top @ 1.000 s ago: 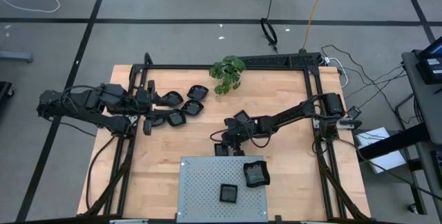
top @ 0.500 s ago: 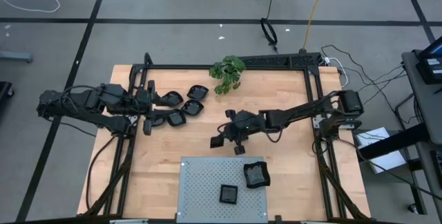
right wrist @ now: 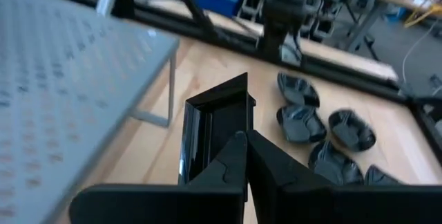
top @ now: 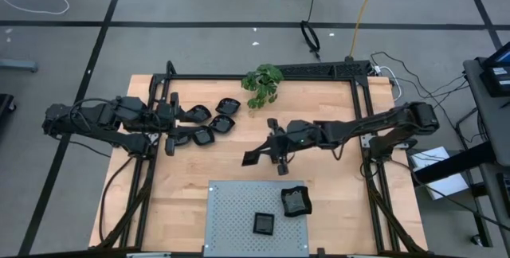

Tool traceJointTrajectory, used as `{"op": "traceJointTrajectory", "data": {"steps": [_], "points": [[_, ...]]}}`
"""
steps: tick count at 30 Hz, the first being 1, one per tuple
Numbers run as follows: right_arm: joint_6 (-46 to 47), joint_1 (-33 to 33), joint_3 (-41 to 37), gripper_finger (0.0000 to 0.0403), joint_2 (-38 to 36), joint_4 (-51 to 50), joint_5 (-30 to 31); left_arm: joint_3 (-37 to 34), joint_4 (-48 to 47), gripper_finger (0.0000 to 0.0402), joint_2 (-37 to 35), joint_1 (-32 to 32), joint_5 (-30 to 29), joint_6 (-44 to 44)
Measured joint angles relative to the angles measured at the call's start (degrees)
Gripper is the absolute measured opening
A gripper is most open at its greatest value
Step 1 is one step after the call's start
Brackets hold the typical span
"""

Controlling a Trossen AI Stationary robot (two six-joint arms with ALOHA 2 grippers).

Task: Pick & Place Mini shaped plates
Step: Stack the square plate onto the stacked square plate on the shelf

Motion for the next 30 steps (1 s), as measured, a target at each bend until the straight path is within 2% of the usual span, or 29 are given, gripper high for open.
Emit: {"op": "traceJointTrajectory", "data": {"steps": [8,18,23,30], "points": [[3.25,3.9,0.01,0.0,-4.1,0.85,-0.1,0.0,0.0,0.012,0.02,0.02,-0.02,0.0],[6.82,13.86,0.58,0.0,-4.21,2.64,-0.05,0.0,0.0,0.012,0.02,0.0,-0.02,0.0],[7.81,18.51,5.58,0.0,-3.98,0.35,0.03,0.0,-0.01,0.012,0.01,0.01,-0.01,0.0],[10.19,22.36,15.55,0.0,2.2,-7.69,0.12,0.0,0.01,0.012,0.02,0.0,0.0,0.0]]}}
